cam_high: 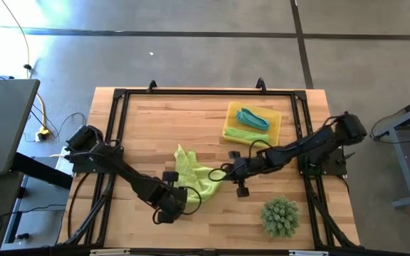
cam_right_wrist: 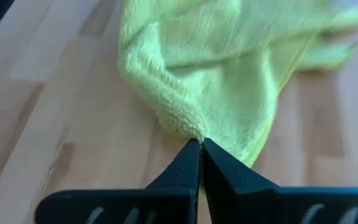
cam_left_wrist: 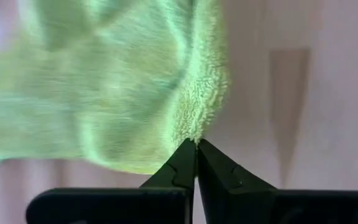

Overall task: Roll microfiber towels into tight, uniform cylinder then place into a basket
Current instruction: Fold the green microfiber towel

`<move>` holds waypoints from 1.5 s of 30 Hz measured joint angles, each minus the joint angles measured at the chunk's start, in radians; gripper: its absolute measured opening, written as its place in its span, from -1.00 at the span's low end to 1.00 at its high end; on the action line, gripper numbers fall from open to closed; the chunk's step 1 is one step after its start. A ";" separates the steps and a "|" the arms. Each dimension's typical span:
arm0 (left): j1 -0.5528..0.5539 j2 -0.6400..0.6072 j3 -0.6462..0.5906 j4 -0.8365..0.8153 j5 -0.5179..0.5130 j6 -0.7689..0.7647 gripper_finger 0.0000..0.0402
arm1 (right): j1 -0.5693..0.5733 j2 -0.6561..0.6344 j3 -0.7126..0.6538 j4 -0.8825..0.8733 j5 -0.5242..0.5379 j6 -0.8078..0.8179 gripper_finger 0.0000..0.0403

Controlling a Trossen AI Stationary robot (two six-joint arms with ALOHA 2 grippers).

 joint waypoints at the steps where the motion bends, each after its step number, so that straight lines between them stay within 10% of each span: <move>1: 0.000 -0.001 0.032 -0.046 -0.026 -0.006 -0.99 | 0.000 -0.021 0.000 -0.011 0.021 -0.011 -1.00; 16: 0.014 -0.003 0.454 -0.727 -0.448 -0.168 -1.00 | -0.030 -0.212 0.084 -0.081 0.433 -0.195 -1.00; 26: 0.102 -0.059 0.493 -0.733 -0.707 -0.124 -1.00 | -0.110 -0.211 0.315 -0.301 0.795 -0.264 -1.00; 31: 0.140 -0.088 0.496 -0.710 -0.641 -0.151 -1.00 | -0.131 -0.211 0.378 -0.424 0.615 -0.130 -1.00; 41: 0.046 -0.088 0.495 -0.430 -0.180 0.019 -1.00 | -0.109 -0.210 0.429 -0.605 -0.231 0.049 -1.00; 45: 0.006 -0.115 0.496 -0.375 -0.221 0.061 -1.00 | -0.101 -0.211 0.472 -0.614 -0.258 -0.004 -1.00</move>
